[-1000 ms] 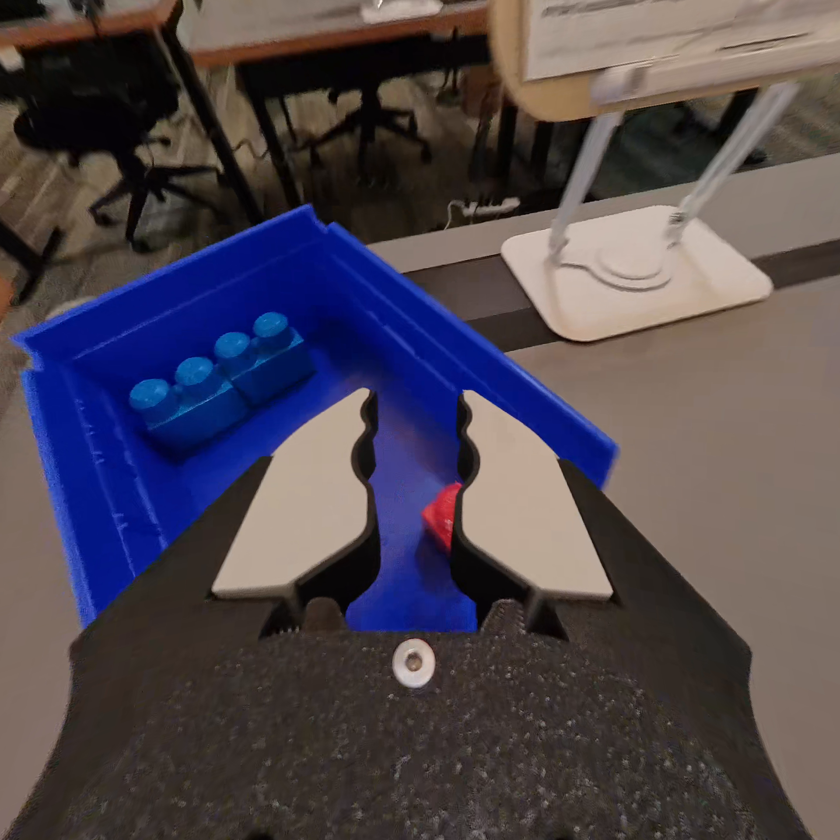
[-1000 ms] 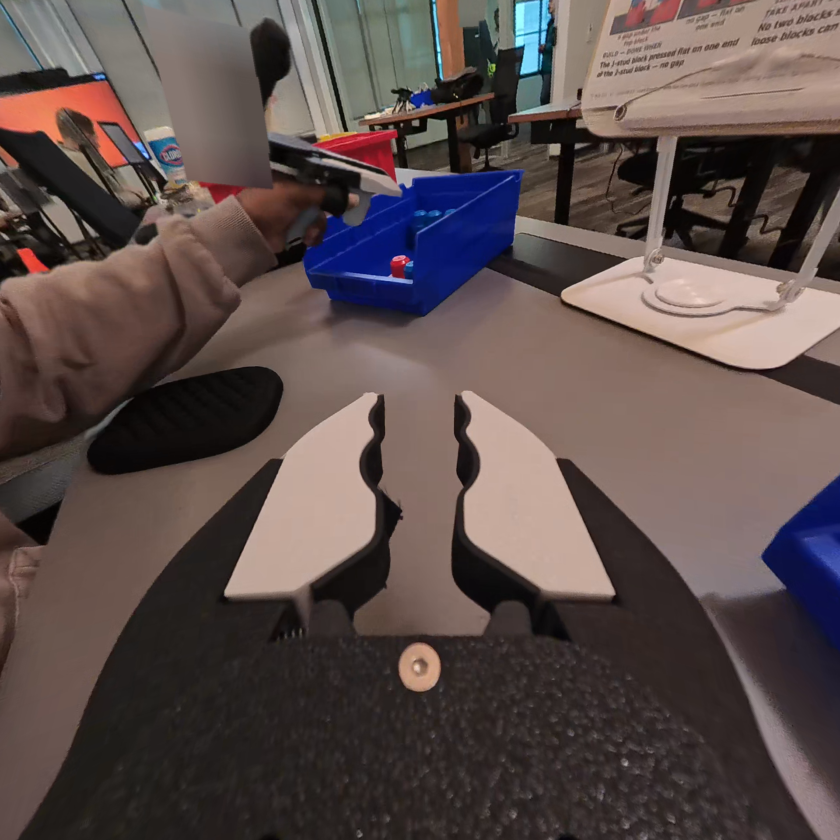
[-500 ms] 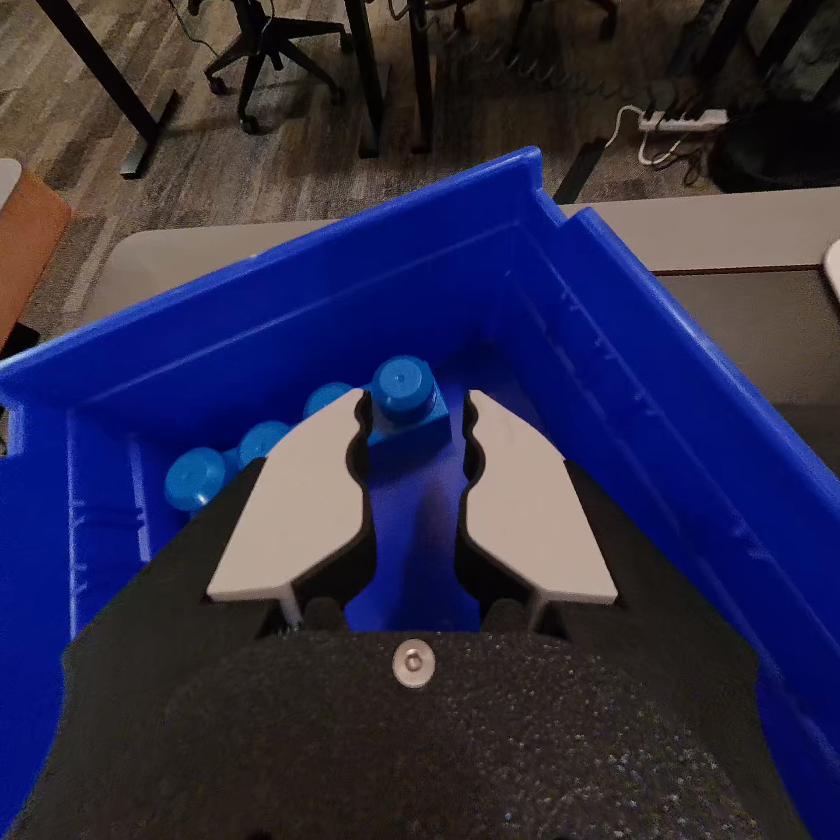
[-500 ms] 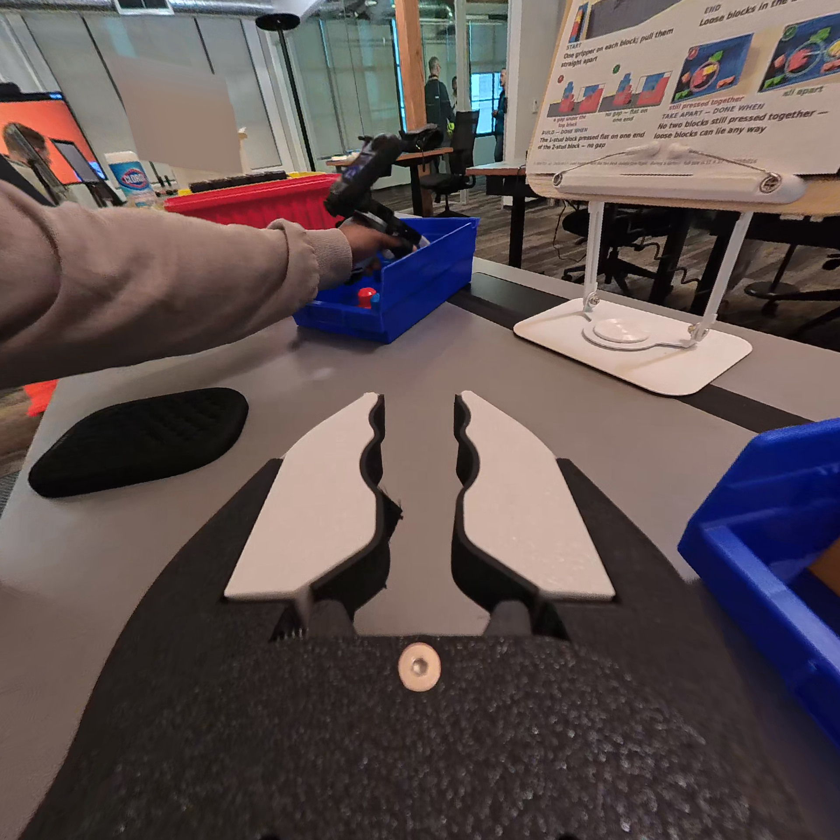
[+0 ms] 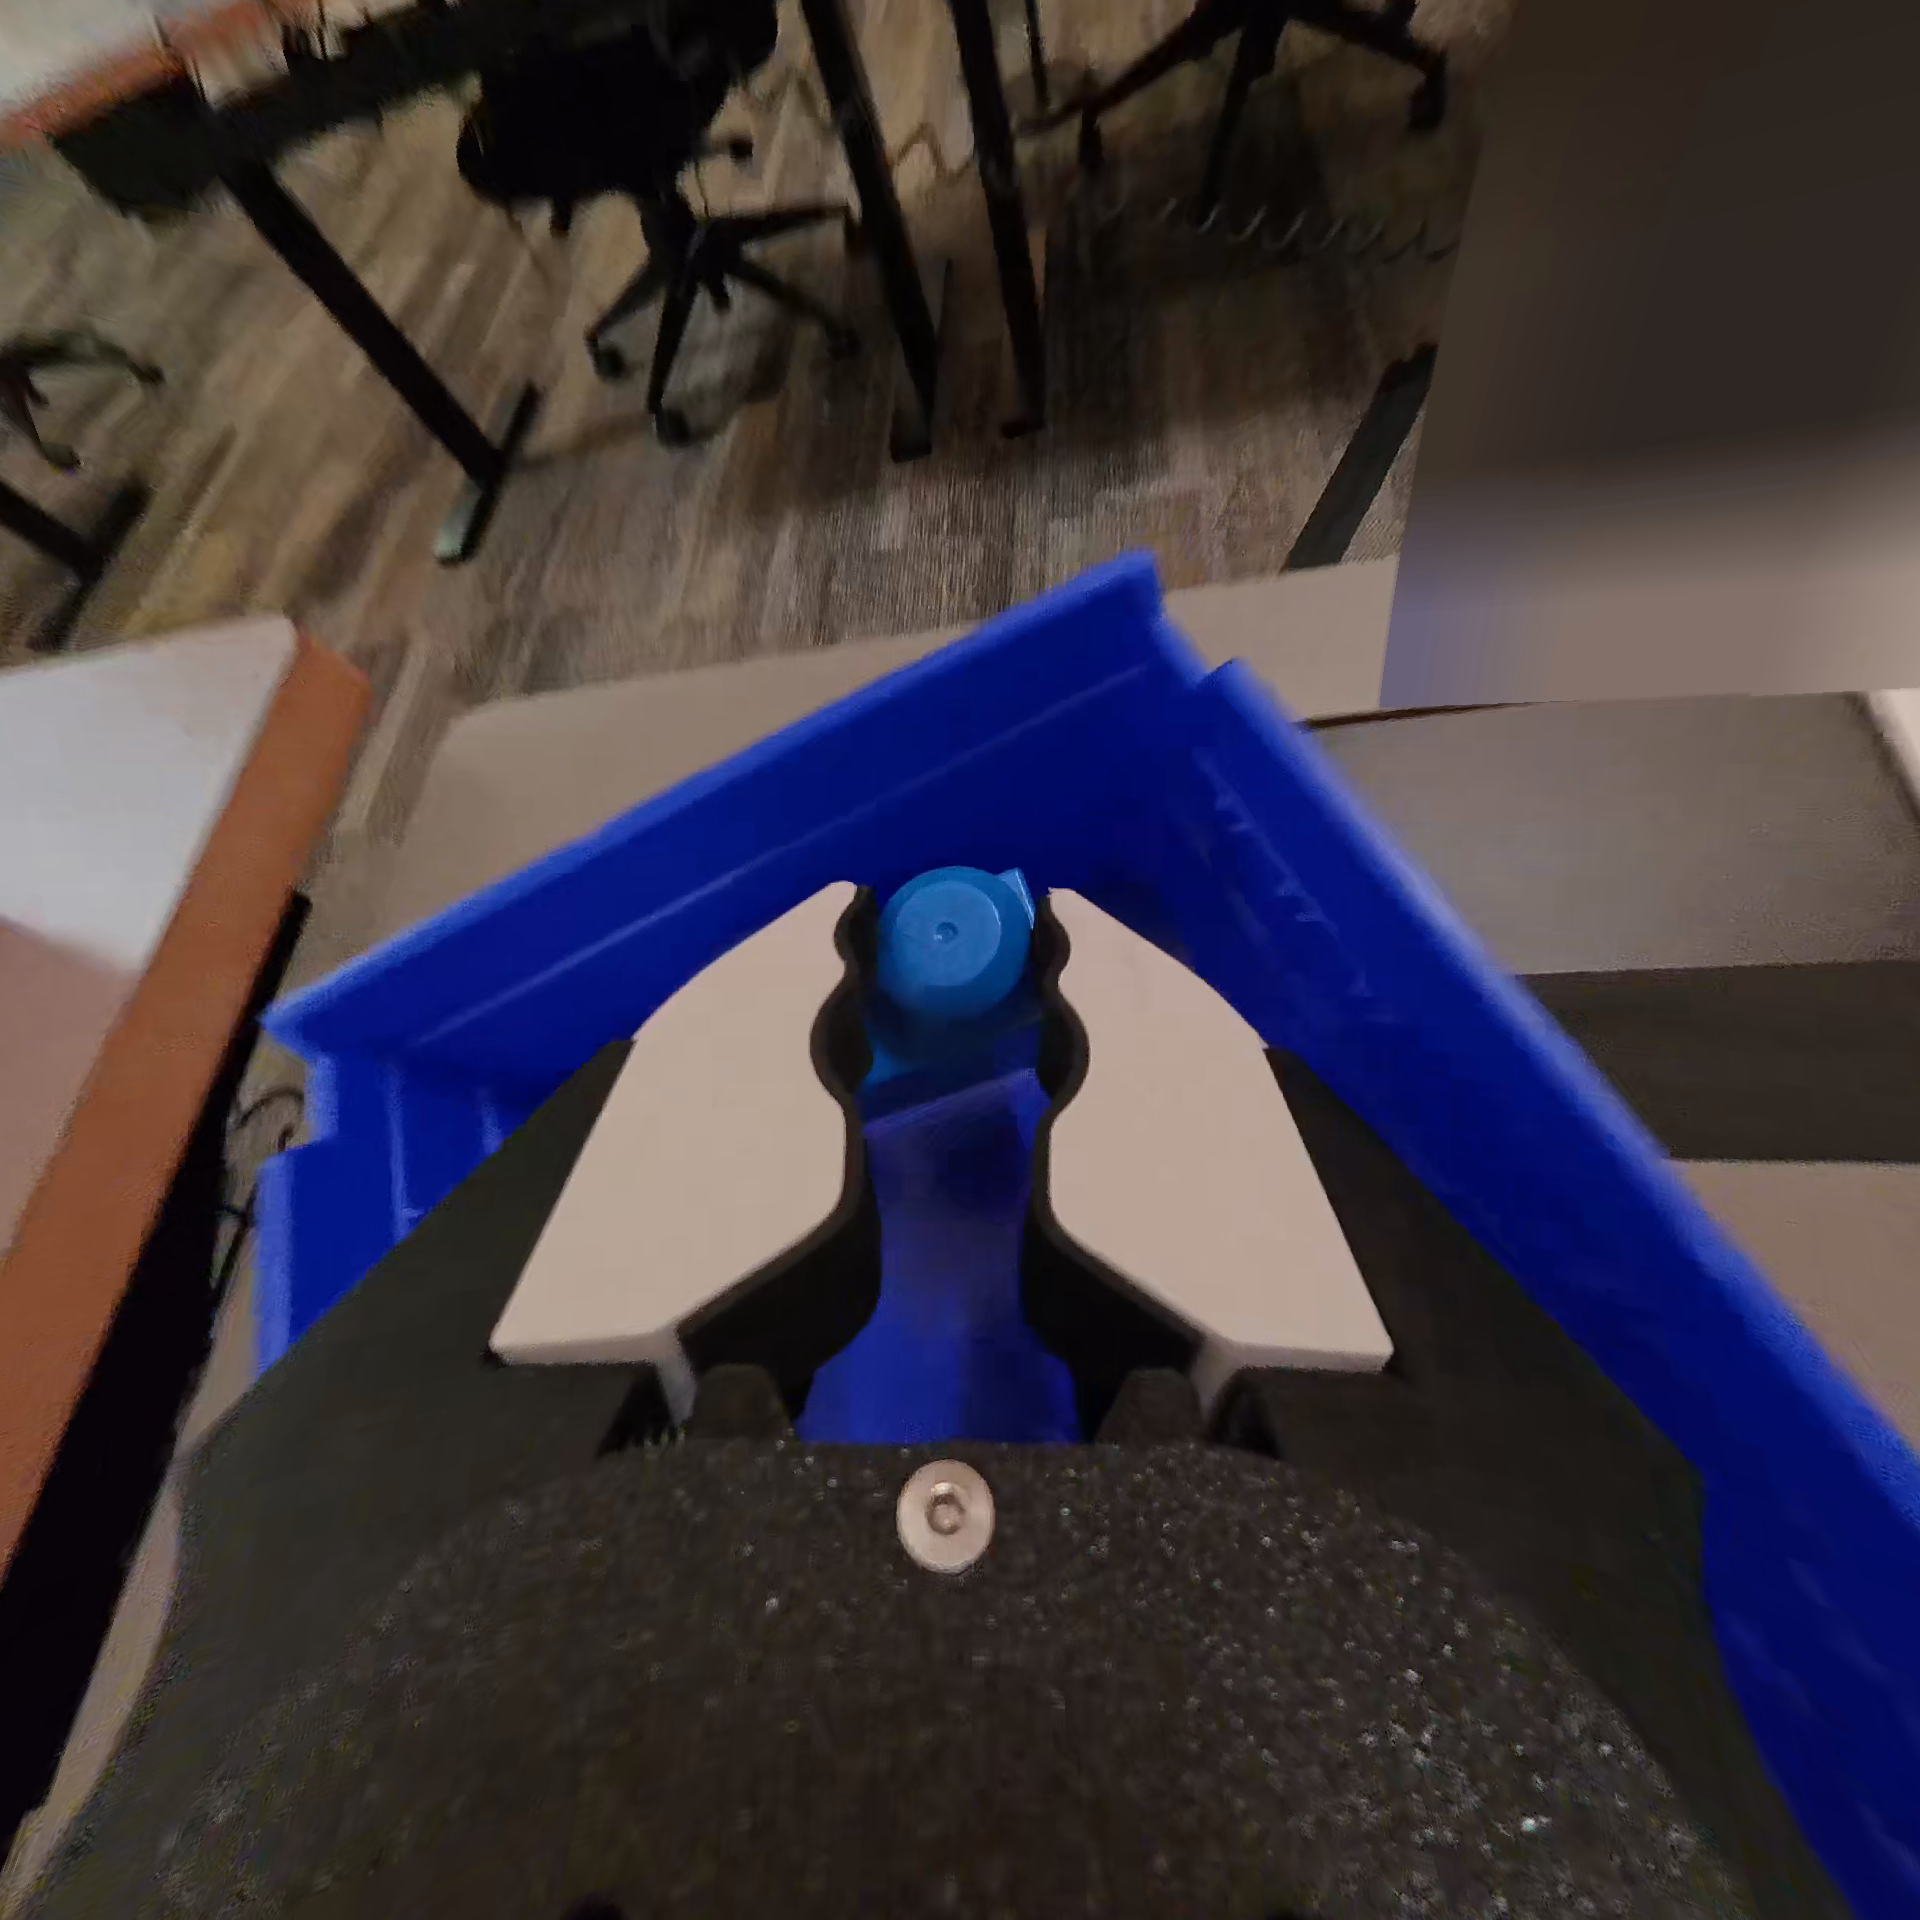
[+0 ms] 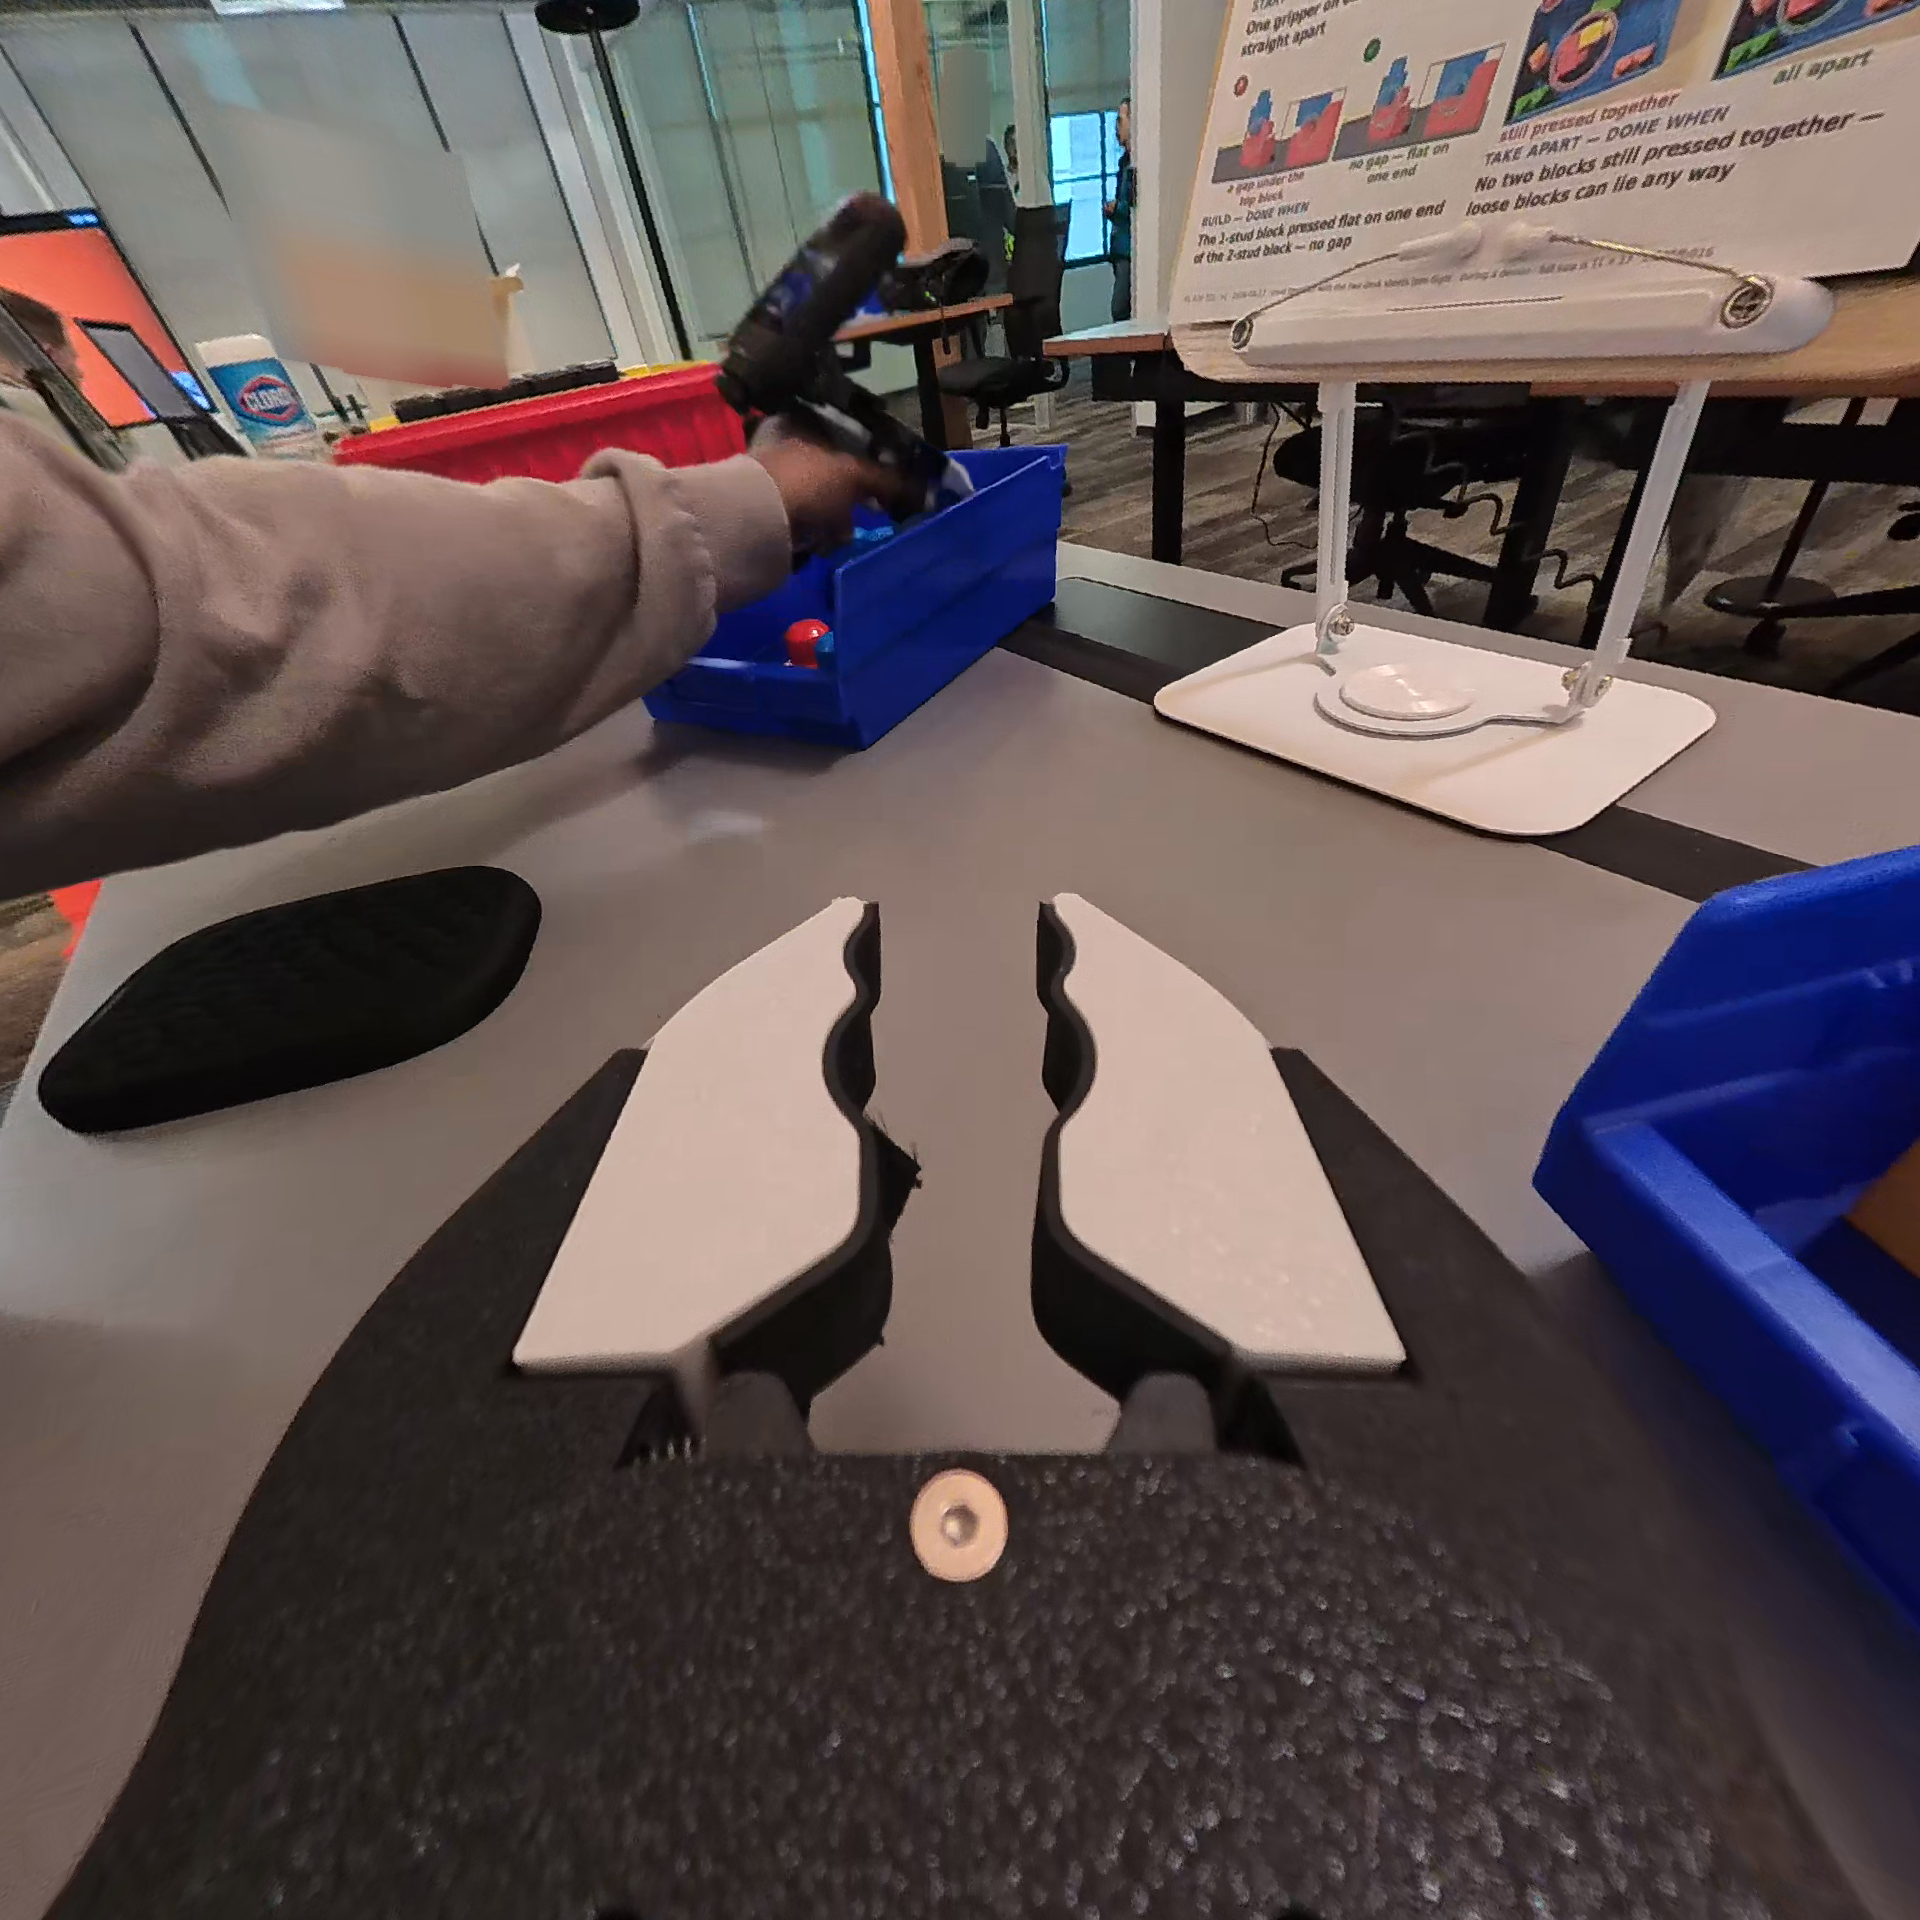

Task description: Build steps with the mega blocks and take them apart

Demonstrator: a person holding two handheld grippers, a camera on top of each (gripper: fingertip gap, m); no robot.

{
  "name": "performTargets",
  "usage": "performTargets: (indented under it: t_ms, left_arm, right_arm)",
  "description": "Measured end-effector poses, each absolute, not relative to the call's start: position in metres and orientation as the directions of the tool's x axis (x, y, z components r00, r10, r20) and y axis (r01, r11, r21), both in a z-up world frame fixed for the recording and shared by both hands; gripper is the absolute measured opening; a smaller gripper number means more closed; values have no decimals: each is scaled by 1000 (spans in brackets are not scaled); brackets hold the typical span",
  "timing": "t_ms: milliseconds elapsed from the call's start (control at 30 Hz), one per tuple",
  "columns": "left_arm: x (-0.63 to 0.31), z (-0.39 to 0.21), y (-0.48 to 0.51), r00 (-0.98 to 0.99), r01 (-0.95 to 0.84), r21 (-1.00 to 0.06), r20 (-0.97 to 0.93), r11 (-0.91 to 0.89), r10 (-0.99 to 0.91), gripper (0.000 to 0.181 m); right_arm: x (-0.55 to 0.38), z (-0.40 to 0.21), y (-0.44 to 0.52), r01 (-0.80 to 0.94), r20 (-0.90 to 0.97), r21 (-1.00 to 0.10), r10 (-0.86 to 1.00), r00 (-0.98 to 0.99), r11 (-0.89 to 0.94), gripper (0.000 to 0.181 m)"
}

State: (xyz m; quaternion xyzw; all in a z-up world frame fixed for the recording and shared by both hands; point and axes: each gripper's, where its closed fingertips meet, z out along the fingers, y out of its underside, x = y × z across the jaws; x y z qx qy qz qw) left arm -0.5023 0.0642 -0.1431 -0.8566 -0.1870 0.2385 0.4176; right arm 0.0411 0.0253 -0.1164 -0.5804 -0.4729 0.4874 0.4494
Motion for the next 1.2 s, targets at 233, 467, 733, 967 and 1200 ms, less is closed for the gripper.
performTargets:
  t_ms: [233, 467, 733, 967, 1200]
  left_arm:
    - [-352, -40, 27, 919, -136, -894, -275, -428, 283, 29]
    - [-167, -68, -27, 993, -117, -911, -120, -395, -17, 29]
    - [-33, -149, -60, 990, -40, -861, 33, -507, -135, 28]
    - [10, -181, -55, 992, -41, -847, 31, -530, -126, 28]
    - [30, -177, -46, 980, -58, -866, 44, -497, -192, 46]
  right_arm:
    - [40, -119, 26, 120, -154, -979, 985, 80, -163, 28]
    - [41, -116, 26, 87, -174, -979, 980, 91, -182, 27]
    - [46, -115, 36, 70, -202, -975, 971, 126, -211, 27]
    - [47, -117, 38, 73, -206, -973, 969, 136, -217, 27]
    - [47, -118, 38, 75, -210, -972, 968, 136, -221, 27]
